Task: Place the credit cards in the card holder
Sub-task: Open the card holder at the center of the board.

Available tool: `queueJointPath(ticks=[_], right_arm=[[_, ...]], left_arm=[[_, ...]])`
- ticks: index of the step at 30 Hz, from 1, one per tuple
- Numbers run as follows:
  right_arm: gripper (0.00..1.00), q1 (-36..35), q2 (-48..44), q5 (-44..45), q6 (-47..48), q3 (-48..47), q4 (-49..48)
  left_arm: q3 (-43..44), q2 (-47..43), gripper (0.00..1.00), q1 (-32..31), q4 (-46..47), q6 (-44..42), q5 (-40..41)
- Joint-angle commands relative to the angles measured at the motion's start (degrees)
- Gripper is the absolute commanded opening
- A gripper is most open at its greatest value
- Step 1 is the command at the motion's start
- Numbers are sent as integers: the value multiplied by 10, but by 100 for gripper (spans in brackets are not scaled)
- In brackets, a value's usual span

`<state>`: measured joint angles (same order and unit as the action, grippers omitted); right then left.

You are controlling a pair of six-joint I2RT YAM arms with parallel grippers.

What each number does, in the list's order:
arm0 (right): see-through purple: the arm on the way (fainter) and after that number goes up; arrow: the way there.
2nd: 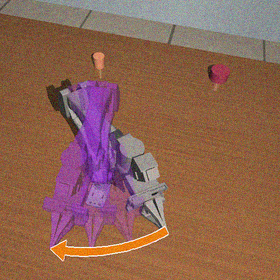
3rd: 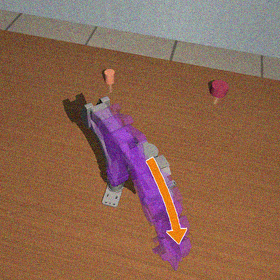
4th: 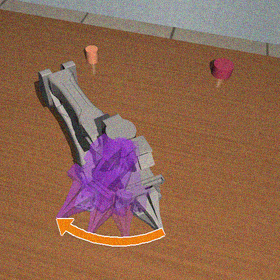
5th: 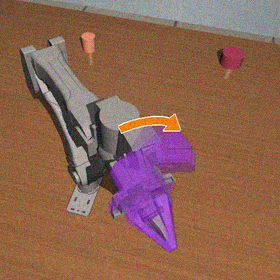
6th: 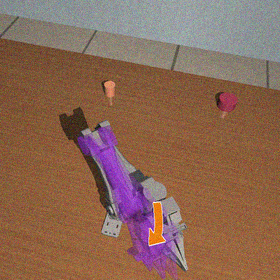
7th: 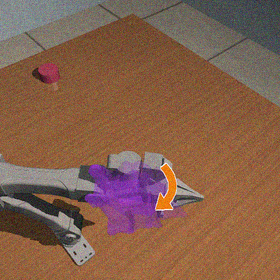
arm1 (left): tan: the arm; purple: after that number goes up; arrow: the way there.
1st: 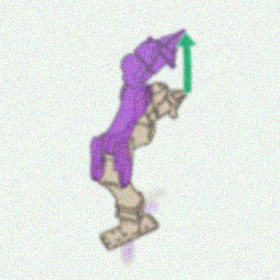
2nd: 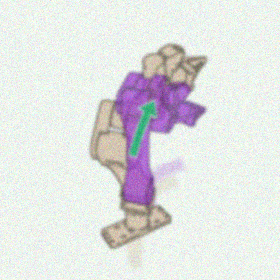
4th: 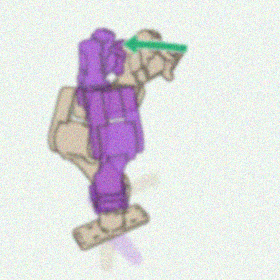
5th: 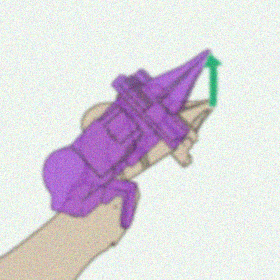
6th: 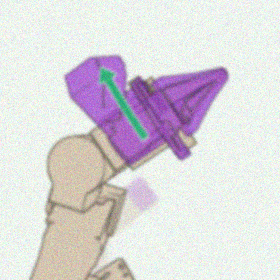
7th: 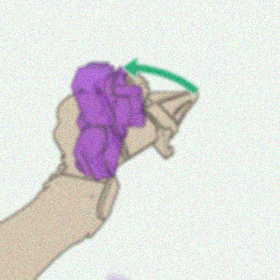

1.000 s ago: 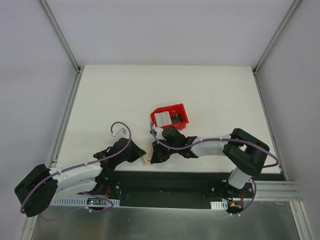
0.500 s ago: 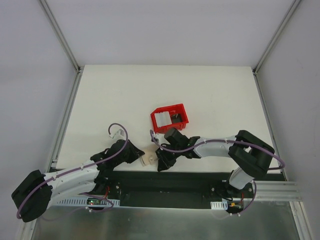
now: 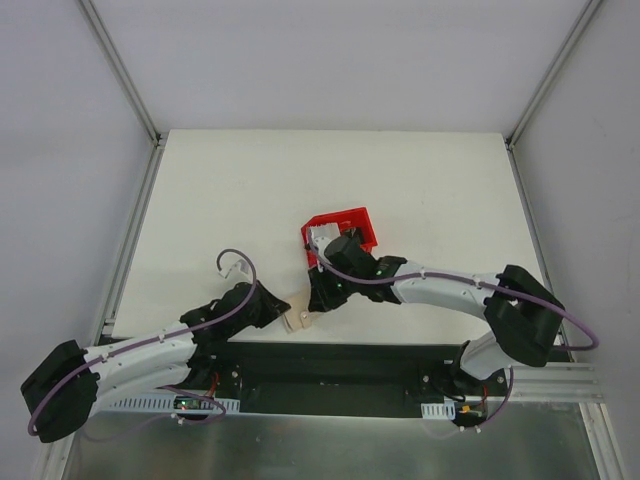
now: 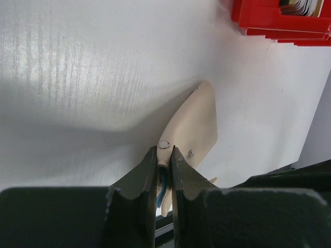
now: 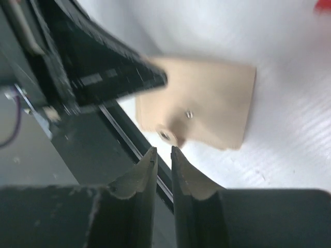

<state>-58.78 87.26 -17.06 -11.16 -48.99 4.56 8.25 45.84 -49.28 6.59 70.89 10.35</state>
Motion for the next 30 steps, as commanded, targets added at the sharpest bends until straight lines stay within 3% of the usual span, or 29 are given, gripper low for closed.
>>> queueJointPath(ticks=[1,9,19,30], right_arm=[[20,0,42,59,-66,-86,0],[21,0,129,2,-49,-142,28],[18,-18,96,-53,-24,-52,20],[19,-29,106,-17,-47,-30,18]], left_arm=[[-9,-8,3,-16,-16,39,38],[-20,-31,3,-21,-32,68,63],[-24,-39,4,-21,-45,75,83],[-16,-29,9,-21,-46,69,77]])
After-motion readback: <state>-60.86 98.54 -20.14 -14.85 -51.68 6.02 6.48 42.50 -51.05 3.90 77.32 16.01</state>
